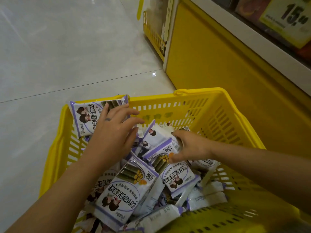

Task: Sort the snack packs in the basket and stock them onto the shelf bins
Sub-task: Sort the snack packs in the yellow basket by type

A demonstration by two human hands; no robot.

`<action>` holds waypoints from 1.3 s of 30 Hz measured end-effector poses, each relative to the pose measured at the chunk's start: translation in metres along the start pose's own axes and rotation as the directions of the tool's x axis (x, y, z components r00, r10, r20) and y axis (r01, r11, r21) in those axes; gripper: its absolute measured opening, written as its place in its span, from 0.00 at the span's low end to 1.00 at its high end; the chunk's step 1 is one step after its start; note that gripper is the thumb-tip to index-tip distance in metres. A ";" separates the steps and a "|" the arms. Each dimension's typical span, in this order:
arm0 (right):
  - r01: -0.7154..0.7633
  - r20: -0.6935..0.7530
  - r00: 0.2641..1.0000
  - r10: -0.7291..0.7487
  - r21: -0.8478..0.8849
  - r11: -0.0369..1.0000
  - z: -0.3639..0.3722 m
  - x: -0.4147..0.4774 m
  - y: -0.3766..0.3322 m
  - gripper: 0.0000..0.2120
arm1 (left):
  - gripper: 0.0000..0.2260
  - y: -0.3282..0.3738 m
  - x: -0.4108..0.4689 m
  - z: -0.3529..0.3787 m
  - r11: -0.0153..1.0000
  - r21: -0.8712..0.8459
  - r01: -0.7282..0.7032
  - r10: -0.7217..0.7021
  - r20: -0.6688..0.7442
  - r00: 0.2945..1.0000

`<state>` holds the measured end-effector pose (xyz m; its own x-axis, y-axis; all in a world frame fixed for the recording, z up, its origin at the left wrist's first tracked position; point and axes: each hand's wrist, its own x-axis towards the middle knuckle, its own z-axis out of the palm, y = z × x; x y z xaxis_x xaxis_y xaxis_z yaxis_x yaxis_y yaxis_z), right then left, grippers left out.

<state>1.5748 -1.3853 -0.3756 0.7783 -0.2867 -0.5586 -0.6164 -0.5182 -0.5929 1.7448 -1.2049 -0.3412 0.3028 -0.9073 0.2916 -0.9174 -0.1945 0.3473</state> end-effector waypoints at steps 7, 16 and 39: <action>0.154 -0.309 0.948 -0.075 0.238 0.959 -0.029 -0.049 -0.024 0.08 | 0.08 -0.004 -0.006 -0.025 0.995 -0.062 0.081 -0.088 -0.119 0.989; 0.154 0.053 0.979 -0.195 0.424 0.892 0.057 -0.060 -0.122 0.20 | 0.12 0.012 0.005 -0.072 0.980 -0.145 0.137 -0.158 -0.139 0.978; -0.386 -0.154 0.858 0.490 0.436 0.813 -0.010 0.023 0.038 0.11 | 0.18 0.035 0.001 -0.002 0.987 0.157 -0.027 -0.028 0.337 0.941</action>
<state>1.5702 -1.4193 -0.4050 0.3845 -0.6237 -0.6806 -0.8536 0.0404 -0.5194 1.7137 -1.2120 -0.3264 0.2233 -0.9741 -0.0361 -0.9545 -0.2260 0.1947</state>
